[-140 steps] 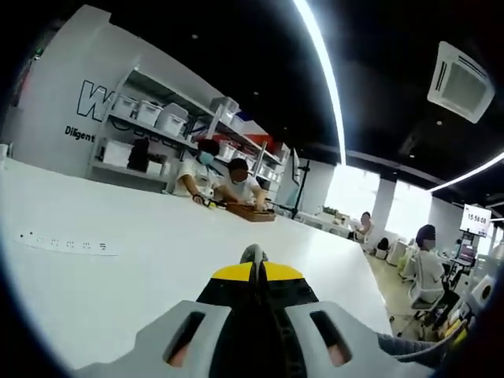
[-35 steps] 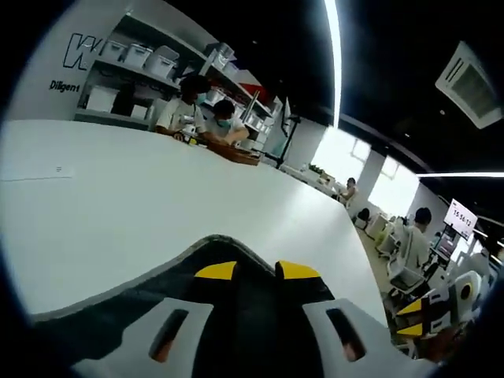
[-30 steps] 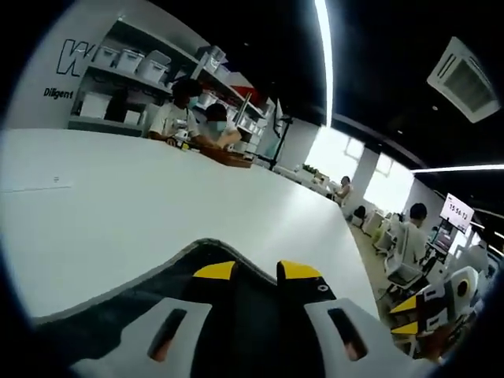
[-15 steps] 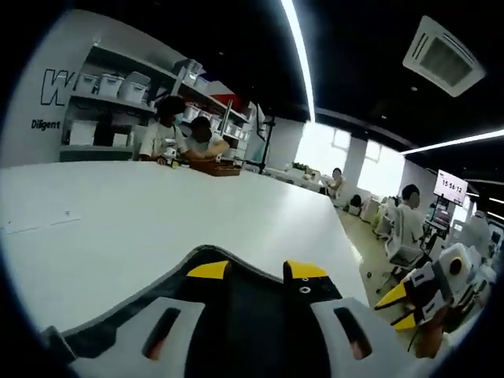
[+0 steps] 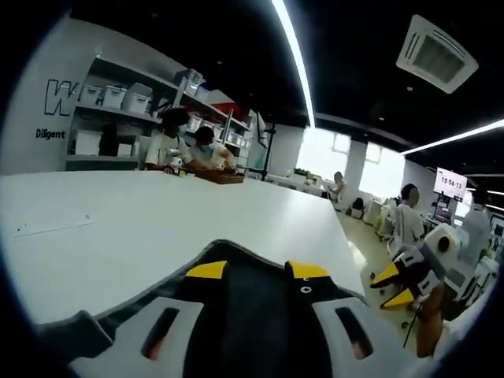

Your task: Open the folded towel by lifting each exposed corner and separating the folded layers until the towel lies flat within the target outline without major curled edges

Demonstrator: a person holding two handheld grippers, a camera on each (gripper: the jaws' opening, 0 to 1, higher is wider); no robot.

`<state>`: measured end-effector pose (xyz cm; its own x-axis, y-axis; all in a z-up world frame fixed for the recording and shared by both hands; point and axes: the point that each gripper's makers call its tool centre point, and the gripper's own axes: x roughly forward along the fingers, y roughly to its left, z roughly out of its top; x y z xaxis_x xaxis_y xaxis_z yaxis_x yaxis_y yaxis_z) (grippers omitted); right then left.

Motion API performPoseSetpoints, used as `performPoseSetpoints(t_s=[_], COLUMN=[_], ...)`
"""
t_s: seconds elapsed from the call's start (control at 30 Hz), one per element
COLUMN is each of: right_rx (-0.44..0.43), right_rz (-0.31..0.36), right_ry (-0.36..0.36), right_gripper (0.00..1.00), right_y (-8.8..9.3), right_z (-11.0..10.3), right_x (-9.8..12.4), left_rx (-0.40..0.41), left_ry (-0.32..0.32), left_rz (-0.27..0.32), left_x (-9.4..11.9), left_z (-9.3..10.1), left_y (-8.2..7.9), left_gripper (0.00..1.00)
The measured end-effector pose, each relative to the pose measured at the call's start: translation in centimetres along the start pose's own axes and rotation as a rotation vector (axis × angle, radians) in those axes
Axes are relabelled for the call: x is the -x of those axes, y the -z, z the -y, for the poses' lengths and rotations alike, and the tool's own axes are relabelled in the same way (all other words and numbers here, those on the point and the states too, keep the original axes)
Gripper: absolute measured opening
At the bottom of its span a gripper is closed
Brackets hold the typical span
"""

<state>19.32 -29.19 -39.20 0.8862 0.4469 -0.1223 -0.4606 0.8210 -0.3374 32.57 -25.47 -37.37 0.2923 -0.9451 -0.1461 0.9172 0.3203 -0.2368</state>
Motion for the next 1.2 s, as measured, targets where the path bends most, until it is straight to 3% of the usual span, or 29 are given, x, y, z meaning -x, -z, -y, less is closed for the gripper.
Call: performPoseSetpoints(t_s=[0.03,0.3,0.47,0.73,1.07,1.2], right_rx=[-0.001,-0.002,-0.002,-0.052,-0.06,-0.046], right_rz=[0.009,0.017,0.016,0.078,0.098,0.097], right_ry=[0.0,-0.031,-0.05,-0.071,-0.122,-0.146], right_gripper=[0.12,0.12,0.12,0.1,0.1,0.1], right_y=[-0.2,-0.5,-0.8,-2.2,-3.7,-4.1], right_z=[0.0,-0.8,-1.3,-2.4,-4.1,-4.9], right_x=[0.0,-0.8,-1.6,-3.4,-5.4,-6.3], left_rx=[-0.042,-0.067,-0.099,-0.13,-0.144,-0.182], left_ry=[-0.004,-0.001,-0.019,-0.019,-0.026,-0.072], left_rz=[0.005,0.026,0.038,0.033,0.06,0.086], left_x=[0.2,2.0,3.4,5.8,8.3,9.8], left_z=[0.0,0.6,1.3,1.0,-0.1,-0.8], left_y=[-0.1,-0.2,0.6,1.2,0.0,-0.9], left_gripper=[0.26,0.28,0.29,0.3,0.32,0.31])
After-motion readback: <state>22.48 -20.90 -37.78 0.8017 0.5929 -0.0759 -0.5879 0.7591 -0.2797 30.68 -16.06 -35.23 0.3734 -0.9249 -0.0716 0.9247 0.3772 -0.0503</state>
